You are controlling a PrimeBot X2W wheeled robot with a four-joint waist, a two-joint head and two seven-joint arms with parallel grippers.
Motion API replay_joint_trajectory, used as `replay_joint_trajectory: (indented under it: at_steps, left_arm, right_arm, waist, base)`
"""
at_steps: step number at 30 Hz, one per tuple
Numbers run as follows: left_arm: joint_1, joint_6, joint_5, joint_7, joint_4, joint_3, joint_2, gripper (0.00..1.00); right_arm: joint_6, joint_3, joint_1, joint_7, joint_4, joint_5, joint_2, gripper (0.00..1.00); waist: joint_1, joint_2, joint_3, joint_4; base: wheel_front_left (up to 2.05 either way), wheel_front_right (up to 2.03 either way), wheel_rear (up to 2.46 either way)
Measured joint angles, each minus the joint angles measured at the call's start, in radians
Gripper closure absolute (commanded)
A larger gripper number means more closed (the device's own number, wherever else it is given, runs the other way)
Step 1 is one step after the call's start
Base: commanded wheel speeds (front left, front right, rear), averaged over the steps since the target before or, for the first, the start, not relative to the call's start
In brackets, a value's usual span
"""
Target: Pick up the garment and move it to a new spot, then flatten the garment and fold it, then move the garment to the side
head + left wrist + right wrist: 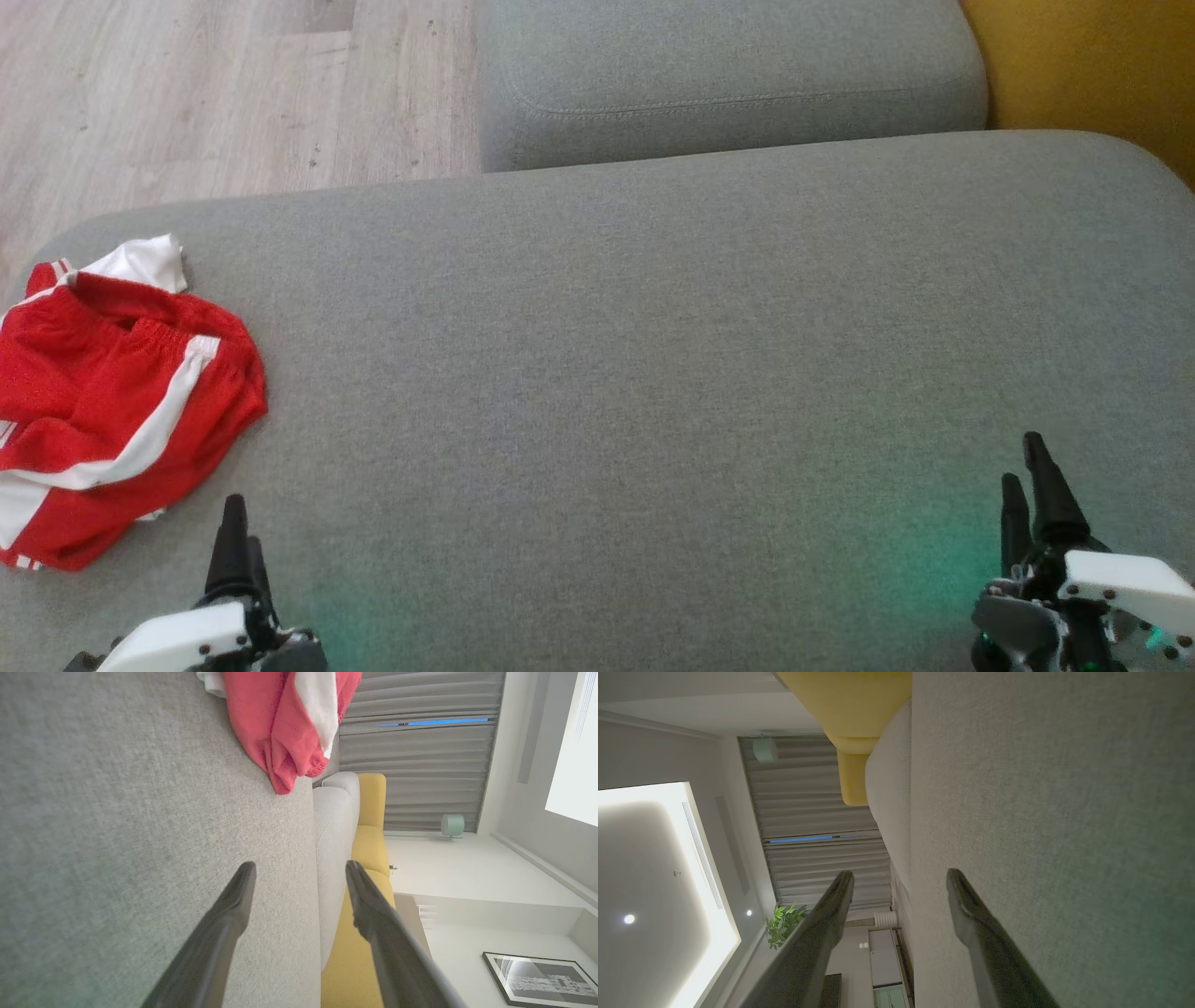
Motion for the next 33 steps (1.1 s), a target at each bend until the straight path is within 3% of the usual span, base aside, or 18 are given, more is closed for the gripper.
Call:
replay_joint_trajectory:
  at_steps: [15,33]
  left_arm:
    - [0.001,0.001,0.19,-0.044,-0.039,-0.007,0.0,0.0]
    - [0.025,0.041,0.467,-0.093,-0.095,-0.066,0.0,0.0]
  right_arm:
    - [0.0,0.063,-0.004,-0.052,-0.001,-0.096,-0.001,0.0]
    - [0.0,0.121,-0.003,-0.098,-0.019,-0.478,-0.003,0.0]
  waist:
    - [0.0,0.0,-0.009,-0.004]
    - [0.0,0.0,-0.028,-0.011]
  base:
    - [0.0,0.0,0.0]
    - [0.0,0.0,0.0]
